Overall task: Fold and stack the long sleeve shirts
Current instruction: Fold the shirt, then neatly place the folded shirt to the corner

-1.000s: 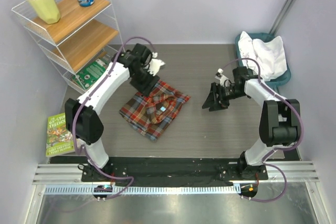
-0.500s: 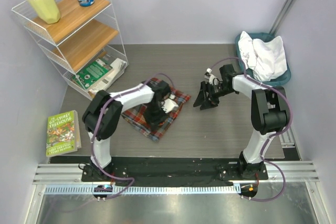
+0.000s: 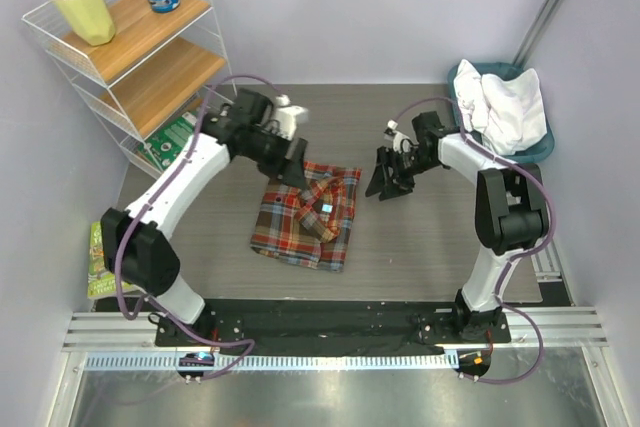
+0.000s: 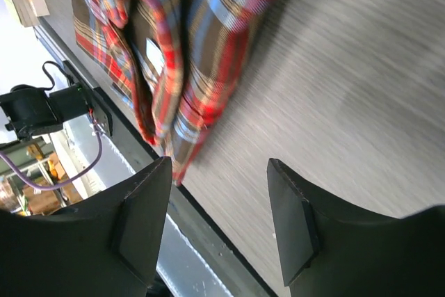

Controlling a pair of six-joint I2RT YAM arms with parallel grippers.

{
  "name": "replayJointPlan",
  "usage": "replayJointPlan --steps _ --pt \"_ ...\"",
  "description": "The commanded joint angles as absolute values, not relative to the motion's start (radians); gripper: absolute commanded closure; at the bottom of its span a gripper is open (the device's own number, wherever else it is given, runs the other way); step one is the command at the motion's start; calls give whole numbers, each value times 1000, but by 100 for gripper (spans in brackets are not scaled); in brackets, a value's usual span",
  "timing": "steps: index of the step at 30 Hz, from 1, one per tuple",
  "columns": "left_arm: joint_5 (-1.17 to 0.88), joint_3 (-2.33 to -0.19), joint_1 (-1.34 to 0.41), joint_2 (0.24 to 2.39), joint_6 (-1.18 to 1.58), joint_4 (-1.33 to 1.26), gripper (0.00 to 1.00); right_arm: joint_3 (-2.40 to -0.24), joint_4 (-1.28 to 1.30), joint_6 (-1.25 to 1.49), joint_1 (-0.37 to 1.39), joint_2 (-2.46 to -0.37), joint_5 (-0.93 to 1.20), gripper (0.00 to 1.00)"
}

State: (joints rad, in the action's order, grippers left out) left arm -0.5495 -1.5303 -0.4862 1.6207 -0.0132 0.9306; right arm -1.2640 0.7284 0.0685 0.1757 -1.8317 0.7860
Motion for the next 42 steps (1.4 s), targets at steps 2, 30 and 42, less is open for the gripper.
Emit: replayJointPlan --steps 2,30,42 --pt "-528 -1439 -318 1577 -46 968 34 -1315 649 133 273 -1897 772 39" --pt "-370 -1267 -370 1710 -87 600 41 -1920 893 -226 342 -2036 248 52" --pt "-225 -1441 -509 2025 64 776 69 -1652 1042 -187 302 -1810 462 57"
